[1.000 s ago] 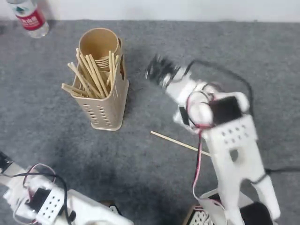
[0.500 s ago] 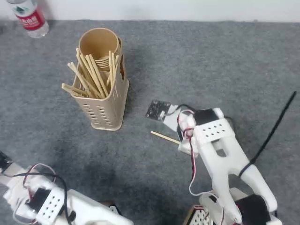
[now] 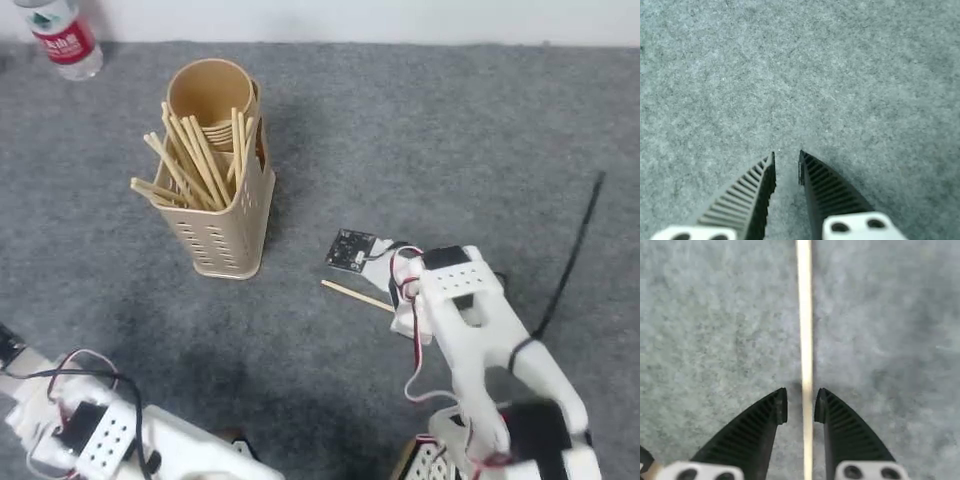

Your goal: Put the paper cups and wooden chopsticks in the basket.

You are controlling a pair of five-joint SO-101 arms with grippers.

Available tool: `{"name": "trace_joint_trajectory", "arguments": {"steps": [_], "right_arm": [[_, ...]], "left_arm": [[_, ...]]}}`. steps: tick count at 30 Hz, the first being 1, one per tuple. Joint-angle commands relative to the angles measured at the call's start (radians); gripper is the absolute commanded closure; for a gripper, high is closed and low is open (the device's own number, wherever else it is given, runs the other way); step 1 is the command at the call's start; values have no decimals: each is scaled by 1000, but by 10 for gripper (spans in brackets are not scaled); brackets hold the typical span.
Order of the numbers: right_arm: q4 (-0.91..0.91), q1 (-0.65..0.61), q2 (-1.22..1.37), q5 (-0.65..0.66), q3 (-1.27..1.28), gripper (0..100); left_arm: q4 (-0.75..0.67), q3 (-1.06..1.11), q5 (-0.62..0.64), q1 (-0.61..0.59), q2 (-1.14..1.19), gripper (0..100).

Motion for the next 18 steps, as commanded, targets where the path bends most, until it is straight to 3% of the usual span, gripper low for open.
{"name": "trace_joint_trajectory", "arguments": {"steps": [1,7,10,18], "right_arm": [[-12,15,97,18,-57,898],[76,10,262,17,-203,902],[113,8,315,17,-258,998],[122,8,321,17,-278,991]], "left_arm": [[-18,-5,-9,-5,-9,930],[-18,-5,-9,-5,-9,930],[-18,-5,-9,-5,-9,930],[-18,-5,-9,-5,-9,930]]}}
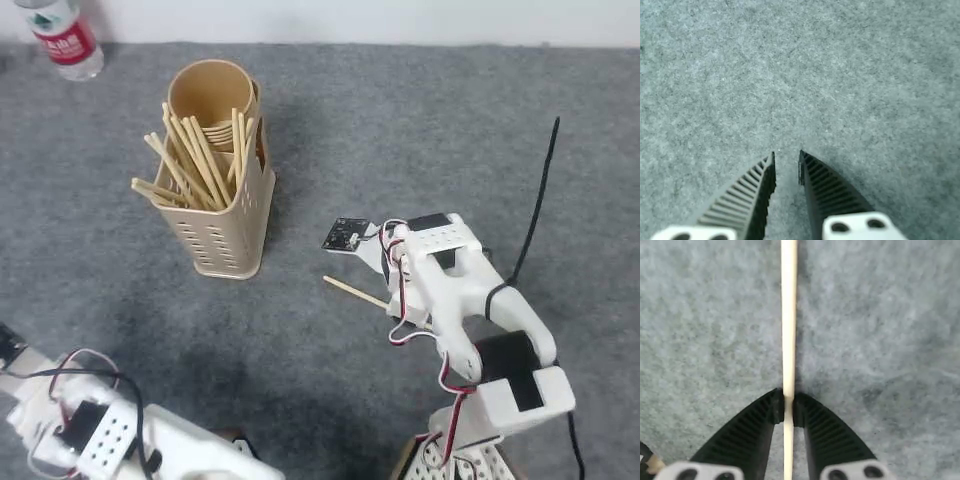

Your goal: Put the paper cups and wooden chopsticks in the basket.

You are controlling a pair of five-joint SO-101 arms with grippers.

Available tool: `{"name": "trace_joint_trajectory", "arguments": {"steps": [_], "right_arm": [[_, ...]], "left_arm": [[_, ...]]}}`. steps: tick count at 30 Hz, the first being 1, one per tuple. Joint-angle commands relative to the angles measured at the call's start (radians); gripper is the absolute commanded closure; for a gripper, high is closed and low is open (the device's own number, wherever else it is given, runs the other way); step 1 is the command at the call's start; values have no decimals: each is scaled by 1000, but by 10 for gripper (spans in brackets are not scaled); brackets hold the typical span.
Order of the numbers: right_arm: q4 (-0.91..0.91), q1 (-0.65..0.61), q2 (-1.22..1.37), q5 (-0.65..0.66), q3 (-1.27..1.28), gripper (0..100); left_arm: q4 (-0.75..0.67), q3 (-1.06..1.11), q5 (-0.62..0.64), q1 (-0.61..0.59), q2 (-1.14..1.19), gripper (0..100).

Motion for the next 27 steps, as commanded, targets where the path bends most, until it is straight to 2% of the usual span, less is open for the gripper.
{"name": "trace_joint_trajectory", "arguments": {"steps": [1,9,13,17,21,24,27], "right_arm": [[18,-2,-12,12,-15,991],[174,-5,-337,8,-213,991],[217,-88,-506,-6,-417,991],[151,-243,-602,-153,-626,991],[-48,-360,-644,-387,-770,991],[-194,-383,-648,-532,-809,991],[-266,-386,-647,-574,-807,991]], "left_arm": [[-18,-5,-9,-5,-9,930],[-18,-5,-9,-5,-9,930],[-18,-5,-9,-5,-9,930],[-18,-5,-9,-5,-9,930],[-18,-5,-9,-5,-9,930],[-18,-5,-9,-31,-9,930],[-18,-5,-9,-38,-9,930]]}}
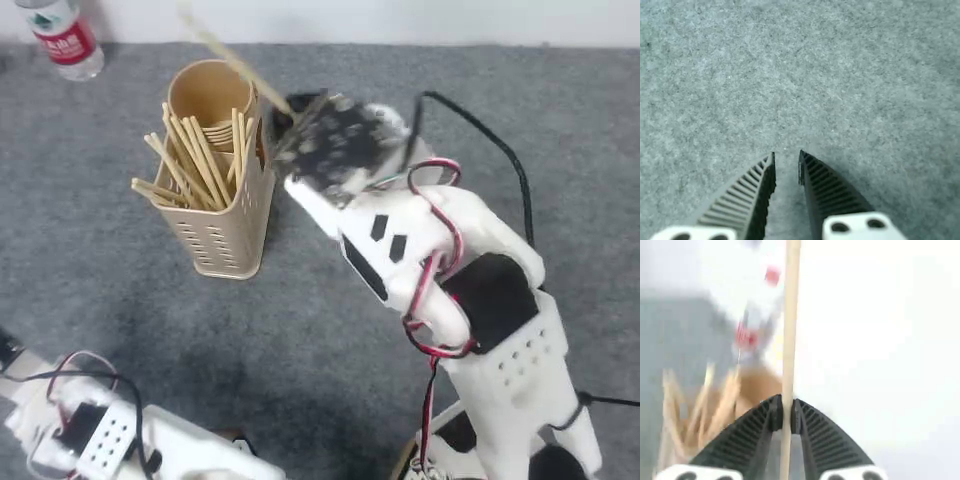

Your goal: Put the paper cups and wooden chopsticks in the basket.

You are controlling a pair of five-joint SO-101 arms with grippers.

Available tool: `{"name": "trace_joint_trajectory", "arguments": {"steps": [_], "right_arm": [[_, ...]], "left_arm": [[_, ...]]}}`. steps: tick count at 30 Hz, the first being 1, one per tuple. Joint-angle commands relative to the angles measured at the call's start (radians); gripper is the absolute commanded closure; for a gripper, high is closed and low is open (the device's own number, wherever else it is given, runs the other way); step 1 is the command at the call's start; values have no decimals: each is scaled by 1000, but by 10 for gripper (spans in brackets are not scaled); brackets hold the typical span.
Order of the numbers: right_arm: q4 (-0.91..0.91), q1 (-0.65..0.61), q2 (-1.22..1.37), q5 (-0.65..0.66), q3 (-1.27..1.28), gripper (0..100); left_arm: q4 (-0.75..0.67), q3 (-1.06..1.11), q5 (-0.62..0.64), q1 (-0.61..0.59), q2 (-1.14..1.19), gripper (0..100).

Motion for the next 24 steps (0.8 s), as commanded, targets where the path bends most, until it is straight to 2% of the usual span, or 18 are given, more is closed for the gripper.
{"name": "trace_joint_trajectory", "arguments": {"steps": [1,6,9,12,17,22,24], "right_arm": [[-105,-8,-22,-69,-51,991],[-277,-110,31,-110,-51,991],[-357,-226,131,-109,-51,991],[-400,-286,257,-110,-51,991],[-507,-236,377,-120,-54,991],[-524,-159,384,-311,-54,991],[-519,-154,389,-342,-51,991]], "left_arm": [[-18,-5,-9,-14,-9,930],[-18,-5,-9,-11,-9,930],[-20,-4,-9,-15,-9,930],[-20,-4,-9,-15,-9,930],[-20,-4,-9,-15,-9,930],[-20,-4,-9,-15,-9,930],[-20,-4,-9,-14,-9,930]]}}
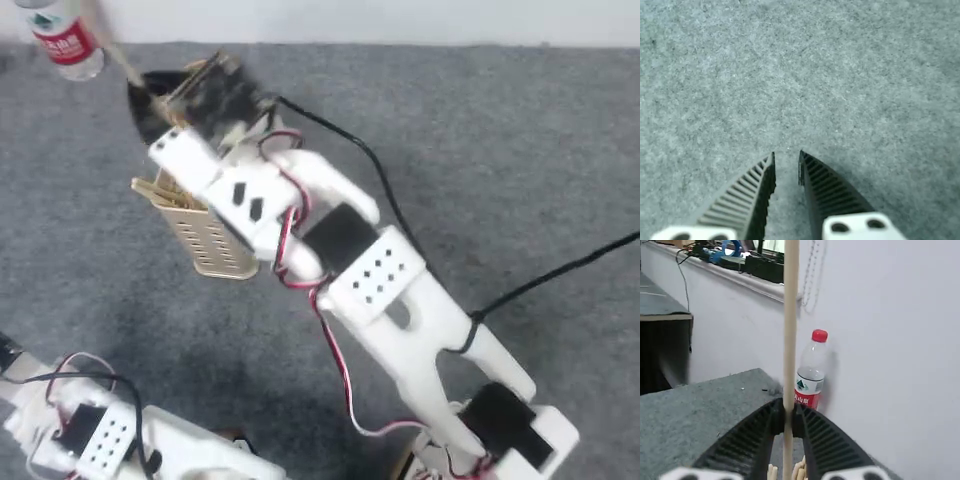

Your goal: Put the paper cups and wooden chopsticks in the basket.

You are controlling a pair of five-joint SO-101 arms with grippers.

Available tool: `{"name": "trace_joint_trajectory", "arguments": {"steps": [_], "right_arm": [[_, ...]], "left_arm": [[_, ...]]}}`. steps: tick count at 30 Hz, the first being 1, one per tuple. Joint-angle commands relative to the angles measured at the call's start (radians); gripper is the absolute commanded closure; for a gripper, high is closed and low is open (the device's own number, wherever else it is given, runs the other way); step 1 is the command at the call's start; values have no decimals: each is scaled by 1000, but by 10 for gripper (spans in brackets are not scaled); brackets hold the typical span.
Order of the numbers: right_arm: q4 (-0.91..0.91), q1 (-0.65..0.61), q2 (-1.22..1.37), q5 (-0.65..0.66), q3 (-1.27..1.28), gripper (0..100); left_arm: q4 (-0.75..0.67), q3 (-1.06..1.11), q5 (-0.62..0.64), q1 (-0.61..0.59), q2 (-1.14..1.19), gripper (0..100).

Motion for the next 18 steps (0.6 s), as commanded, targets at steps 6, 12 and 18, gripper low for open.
{"name": "trace_joint_trajectory", "arguments": {"steps": [6,12,18], "right_arm": [[-19,13,16,-48,-48,991],[62,12,2,-51,-54,888],[117,12,-38,-48,-54,828]], "left_arm": [[-20,-4,-9,-5,-9,930],[-20,-4,-9,-5,-9,930],[-20,-4,-9,-5,-9,930]]}}
